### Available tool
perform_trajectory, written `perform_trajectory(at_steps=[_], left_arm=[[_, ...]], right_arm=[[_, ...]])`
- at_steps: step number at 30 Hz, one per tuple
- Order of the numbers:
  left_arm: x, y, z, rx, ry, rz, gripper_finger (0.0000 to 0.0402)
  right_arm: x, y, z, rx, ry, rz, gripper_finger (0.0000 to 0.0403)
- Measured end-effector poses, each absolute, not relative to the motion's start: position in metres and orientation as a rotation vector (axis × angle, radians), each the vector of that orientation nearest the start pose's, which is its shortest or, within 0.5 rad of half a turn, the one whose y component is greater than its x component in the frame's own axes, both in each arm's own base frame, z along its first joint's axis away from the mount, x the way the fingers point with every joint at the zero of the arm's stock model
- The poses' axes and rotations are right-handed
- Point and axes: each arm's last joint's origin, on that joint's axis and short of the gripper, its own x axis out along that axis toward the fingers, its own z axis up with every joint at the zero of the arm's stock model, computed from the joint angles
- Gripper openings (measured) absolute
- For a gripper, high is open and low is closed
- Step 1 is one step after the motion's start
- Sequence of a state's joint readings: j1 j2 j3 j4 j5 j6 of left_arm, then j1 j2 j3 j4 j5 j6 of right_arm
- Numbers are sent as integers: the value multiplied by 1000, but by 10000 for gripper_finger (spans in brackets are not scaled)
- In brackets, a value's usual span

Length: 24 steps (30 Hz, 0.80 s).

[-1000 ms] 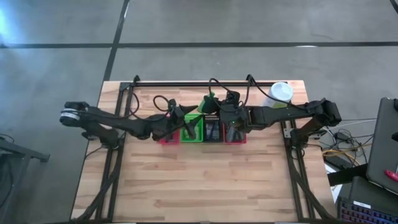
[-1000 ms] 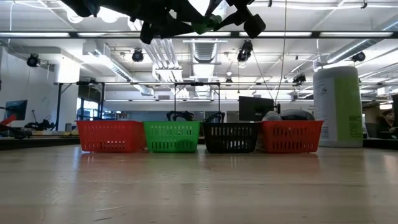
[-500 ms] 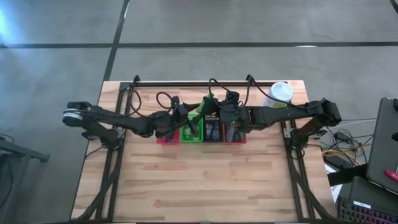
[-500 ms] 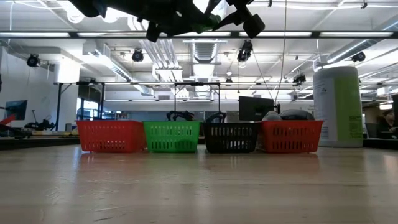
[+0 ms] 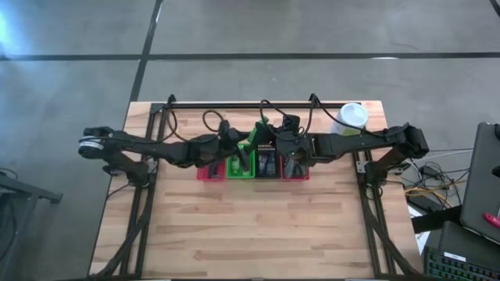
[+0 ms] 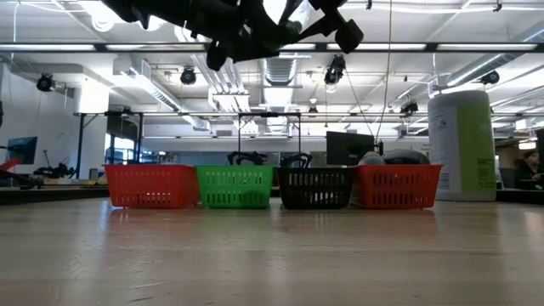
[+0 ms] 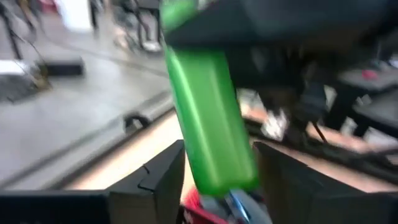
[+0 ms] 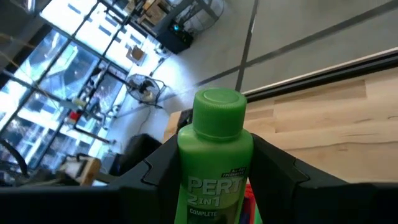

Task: Pick & Place Travel size toiletries
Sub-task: Put the green shampoo into the green bin

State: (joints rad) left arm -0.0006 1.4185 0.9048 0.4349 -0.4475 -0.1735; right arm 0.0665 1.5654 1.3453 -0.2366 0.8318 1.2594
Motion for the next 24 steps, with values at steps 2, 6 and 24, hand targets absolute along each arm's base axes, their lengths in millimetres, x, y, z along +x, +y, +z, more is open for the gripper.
perform_trajectory(at_steps=[2,6,24], left_arm=[[317,13,287,-171,71,431,204],[317,16,288,-179,67,430,218],[321,29,305,-197,173,367,165]], right_arm=[[350,2,333,964,-99,-891,147],[349,2,332,936,-83,-895,147],[347,3,323,868,24,-888,148]])
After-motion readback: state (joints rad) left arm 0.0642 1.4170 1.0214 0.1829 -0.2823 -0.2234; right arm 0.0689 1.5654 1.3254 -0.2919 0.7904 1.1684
